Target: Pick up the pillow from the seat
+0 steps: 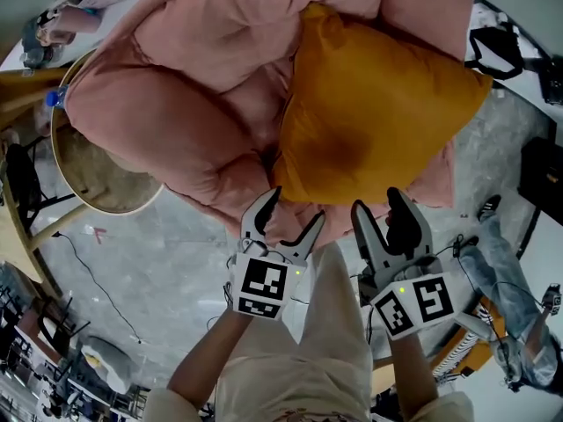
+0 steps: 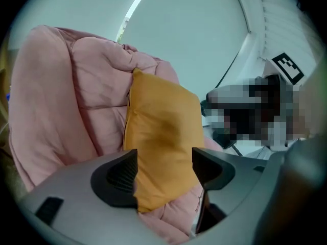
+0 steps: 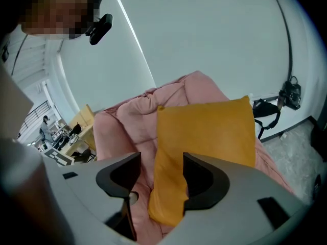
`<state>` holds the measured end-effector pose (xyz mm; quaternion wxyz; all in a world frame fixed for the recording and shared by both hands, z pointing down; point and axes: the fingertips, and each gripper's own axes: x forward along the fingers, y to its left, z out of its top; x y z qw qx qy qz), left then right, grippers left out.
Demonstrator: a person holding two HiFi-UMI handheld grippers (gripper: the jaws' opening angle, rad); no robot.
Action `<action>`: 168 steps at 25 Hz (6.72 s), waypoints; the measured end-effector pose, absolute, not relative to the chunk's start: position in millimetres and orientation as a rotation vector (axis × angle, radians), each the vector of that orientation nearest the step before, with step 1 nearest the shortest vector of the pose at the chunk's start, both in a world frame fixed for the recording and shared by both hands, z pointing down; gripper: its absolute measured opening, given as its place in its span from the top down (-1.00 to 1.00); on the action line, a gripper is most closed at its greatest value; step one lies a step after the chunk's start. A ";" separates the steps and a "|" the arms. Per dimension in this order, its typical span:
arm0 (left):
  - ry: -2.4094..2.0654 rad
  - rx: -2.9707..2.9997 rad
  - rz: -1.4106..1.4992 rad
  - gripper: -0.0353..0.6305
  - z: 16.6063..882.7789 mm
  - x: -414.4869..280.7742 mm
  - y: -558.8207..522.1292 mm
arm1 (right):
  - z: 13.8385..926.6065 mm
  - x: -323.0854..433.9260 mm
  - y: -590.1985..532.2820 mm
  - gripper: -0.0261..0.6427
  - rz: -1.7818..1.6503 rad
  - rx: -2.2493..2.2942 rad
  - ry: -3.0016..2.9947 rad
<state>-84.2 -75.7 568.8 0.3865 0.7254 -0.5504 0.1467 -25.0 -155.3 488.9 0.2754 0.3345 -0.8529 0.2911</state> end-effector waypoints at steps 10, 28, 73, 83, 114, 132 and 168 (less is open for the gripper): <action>-1.352 1.830 0.408 -0.69 620.4 -80.2 -78.1 | 536.1 -14.4 -161.8 -0.39 0.780 0.957 -2.199; -1.241 1.841 0.424 -0.89 690.4 -87.2 -90.4 | 577.8 -2.3 -161.6 -0.55 0.752 0.991 -2.126; -1.248 1.832 0.436 0.15 748.6 -63.3 -129.3 | 662.1 69.9 -231.7 -0.82 0.683 1.124 -2.001; -1.254 1.805 0.460 0.17 749.8 -62.3 -130.5 | 665.1 68.4 -233.2 -0.80 0.672 1.150 -2.005; -1.322 1.786 0.441 0.32 700.8 -47.0 -125.2 | 619.5 63.8 -211.1 0.55 0.684 1.136 -2.142; -1.397 1.828 0.443 0.32 604.2 -44.7 -114.6 | 524.5 73.2 -201.3 0.50 0.660 1.148 -2.254; -1.641 1.867 0.400 0.31 386.1 -19.0 -41.3 | 318.3 112.2 -137.0 0.48 0.663 1.114 -2.534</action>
